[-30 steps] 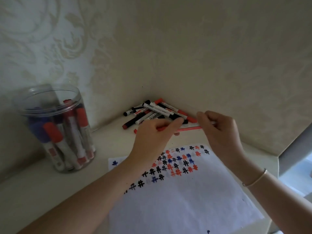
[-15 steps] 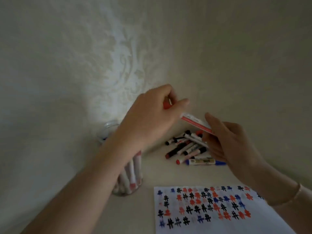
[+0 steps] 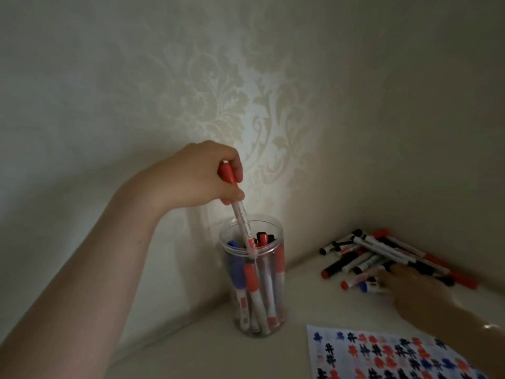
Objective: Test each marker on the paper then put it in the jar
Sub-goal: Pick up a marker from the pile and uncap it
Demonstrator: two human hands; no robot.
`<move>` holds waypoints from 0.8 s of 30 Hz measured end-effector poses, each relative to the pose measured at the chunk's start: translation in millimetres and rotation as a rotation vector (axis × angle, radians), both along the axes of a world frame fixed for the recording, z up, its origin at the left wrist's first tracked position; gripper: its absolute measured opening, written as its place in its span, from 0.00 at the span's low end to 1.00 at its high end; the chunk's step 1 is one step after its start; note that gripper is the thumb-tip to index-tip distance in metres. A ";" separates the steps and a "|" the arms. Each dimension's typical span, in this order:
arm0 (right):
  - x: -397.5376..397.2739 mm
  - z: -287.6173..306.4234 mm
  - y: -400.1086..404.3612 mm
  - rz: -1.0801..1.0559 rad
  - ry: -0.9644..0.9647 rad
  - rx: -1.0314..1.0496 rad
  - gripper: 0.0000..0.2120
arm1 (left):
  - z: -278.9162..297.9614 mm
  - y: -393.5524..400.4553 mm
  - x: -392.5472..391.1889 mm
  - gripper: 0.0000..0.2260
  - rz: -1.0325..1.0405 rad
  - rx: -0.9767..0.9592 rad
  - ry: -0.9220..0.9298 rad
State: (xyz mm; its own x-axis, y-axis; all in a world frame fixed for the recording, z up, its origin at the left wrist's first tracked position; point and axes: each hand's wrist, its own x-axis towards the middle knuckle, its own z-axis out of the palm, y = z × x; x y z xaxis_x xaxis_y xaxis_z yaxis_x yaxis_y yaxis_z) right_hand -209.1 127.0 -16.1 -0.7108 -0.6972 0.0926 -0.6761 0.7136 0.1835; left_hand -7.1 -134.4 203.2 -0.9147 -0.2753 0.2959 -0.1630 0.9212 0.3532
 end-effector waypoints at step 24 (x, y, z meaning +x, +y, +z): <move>30.9 101.0 21.4 -0.119 -0.896 -1.539 0.05 | -39.9 37.8 -32.9 0.14 -0.024 0.009 0.117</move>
